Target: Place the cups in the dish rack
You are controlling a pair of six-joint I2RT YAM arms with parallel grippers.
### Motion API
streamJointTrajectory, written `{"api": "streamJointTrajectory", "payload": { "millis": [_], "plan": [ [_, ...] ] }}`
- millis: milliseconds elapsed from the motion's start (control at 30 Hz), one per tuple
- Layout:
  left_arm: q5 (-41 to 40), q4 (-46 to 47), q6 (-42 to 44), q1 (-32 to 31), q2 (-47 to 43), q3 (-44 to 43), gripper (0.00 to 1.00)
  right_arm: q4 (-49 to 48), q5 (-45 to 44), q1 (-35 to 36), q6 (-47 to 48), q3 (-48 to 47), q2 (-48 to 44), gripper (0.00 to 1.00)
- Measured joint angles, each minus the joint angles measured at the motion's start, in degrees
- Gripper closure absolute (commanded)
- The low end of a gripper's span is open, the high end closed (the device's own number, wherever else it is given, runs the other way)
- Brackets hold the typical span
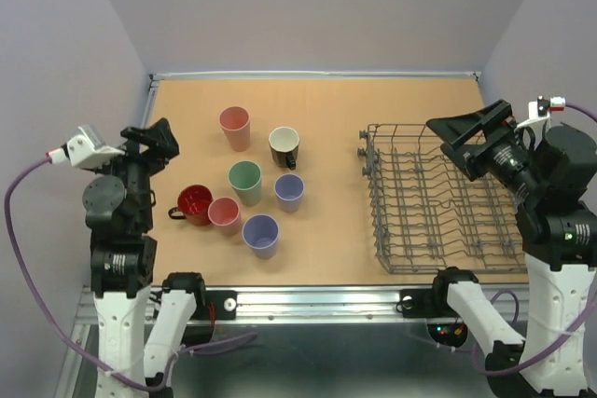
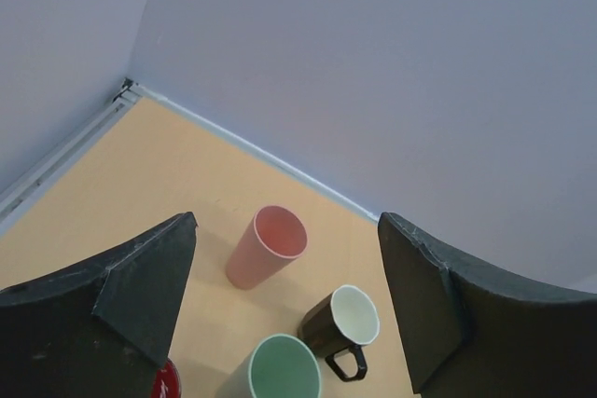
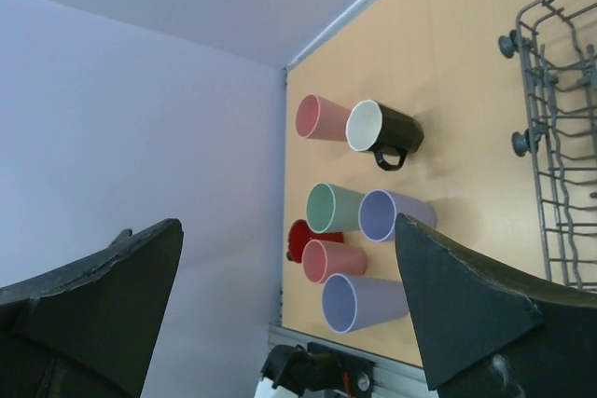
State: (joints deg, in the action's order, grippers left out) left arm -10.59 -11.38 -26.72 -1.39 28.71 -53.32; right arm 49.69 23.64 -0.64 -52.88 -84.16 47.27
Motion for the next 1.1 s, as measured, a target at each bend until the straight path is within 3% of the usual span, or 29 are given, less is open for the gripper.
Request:
{"api": "streamJointTrajectory", "payload": {
  "millis": [67,133,267,367,567,800,1100],
  "plan": [
    [-0.42,-2.62,0.48,0.0,6.05,-6.43,0.07,-2.71,0.92,0.0,-2.19,3.54,-2.86,0.0],
    [-0.76,-7.39,1.64,0.0,12.74,-12.55,0.18,-4.33,1.57,0.0,-3.96,6.05,-4.9,0.0],
    [1.9,-13.44,4.07,0.0,25.77,-21.94,0.18,-8.94,3.89,0.0,-8.07,12.11,-7.67,0.0],
    [6.91,-16.06,5.22,0.0,31.34,-20.31,0.18,-10.73,5.14,0.0,-10.84,15.21,-7.13,0.0],
    [13.68,-18.91,5.62,0.0,30.99,-17.14,0.17,-11.65,6.84,0.0,-8.61,14.29,-2.75,0.0],
    [16.87,-18.58,6.95,-0.33,29.77,-13.35,0.21,-13.64,11.23,0.0,-2.1,10.03,3.89,0.0],
    [17.44,-18.03,7.13,-5.92,36.48,-6.25,0.25,-13.44,15.82,0.0,1.7,10.03,3.5,0.0]
  ]
}}
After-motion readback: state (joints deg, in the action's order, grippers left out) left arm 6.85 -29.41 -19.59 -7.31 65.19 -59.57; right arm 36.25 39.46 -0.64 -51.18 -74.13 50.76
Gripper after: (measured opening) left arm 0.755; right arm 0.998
